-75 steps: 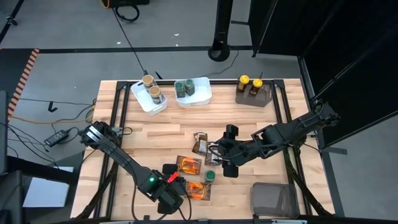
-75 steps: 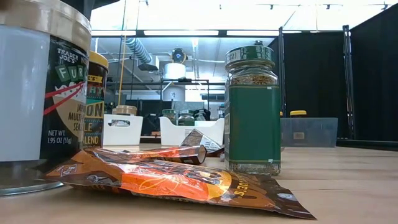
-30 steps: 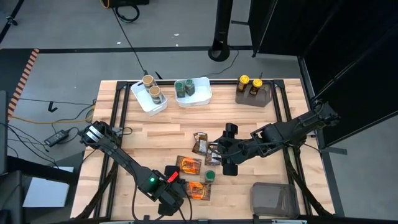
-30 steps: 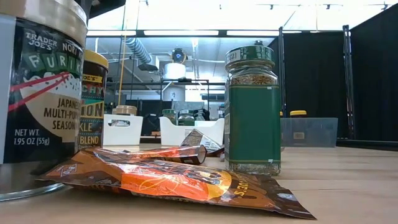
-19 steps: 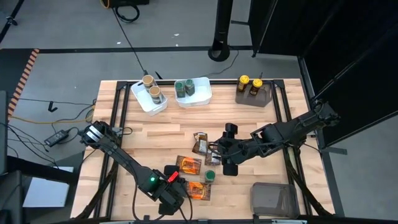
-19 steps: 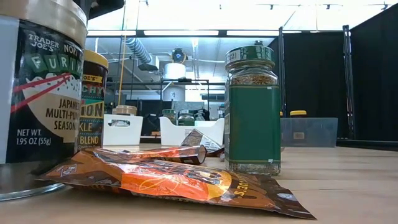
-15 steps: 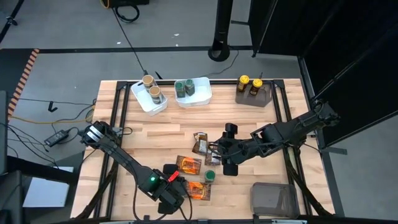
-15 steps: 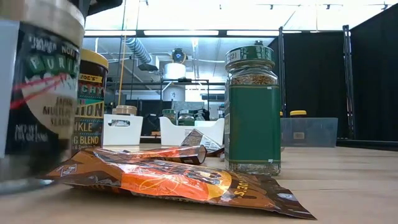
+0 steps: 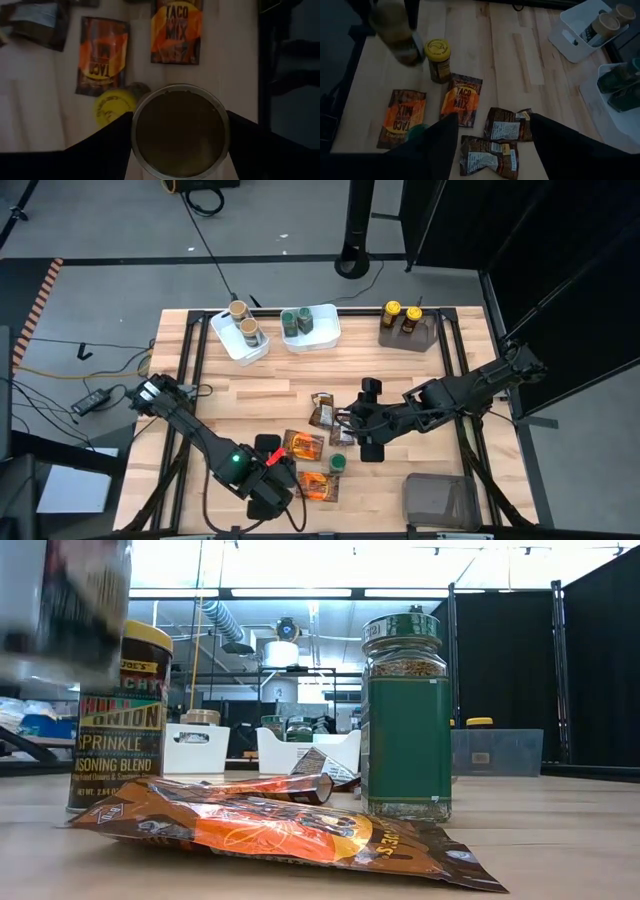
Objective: Sort spices by type
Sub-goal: Put the gold seasoning bottle into the left white bin
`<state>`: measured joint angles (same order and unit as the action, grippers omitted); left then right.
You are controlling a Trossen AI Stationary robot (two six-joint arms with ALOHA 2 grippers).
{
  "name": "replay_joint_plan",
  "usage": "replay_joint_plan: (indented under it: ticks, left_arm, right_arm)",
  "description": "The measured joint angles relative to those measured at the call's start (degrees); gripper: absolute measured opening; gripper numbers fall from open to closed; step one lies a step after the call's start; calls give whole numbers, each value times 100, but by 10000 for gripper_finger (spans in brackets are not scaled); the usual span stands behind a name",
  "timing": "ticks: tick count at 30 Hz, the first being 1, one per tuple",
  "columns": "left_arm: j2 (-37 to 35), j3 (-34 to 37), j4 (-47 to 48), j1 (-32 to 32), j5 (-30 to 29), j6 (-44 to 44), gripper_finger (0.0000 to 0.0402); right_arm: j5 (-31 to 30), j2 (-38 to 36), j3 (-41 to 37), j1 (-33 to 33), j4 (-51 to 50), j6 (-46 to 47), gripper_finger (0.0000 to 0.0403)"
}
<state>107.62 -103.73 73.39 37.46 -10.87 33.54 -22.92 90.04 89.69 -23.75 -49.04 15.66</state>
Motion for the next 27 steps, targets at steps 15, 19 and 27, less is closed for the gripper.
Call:
replay_joint_plan:
  ticks: [15,19,27]
  left_arm:
    - [-444,-2306,1674,-489,-1069,-35,263]
    - [-902,-2271,1663,-831,-1454,-185,263]
    - [-2063,-1552,1680,-2111,-2252,-448,263]
  right_arm:
    - [2,0,0,205,-40,-236,254]
    - [4,0,0,279,-72,-278,252]
    - [7,-2,0,545,-129,-327,251]
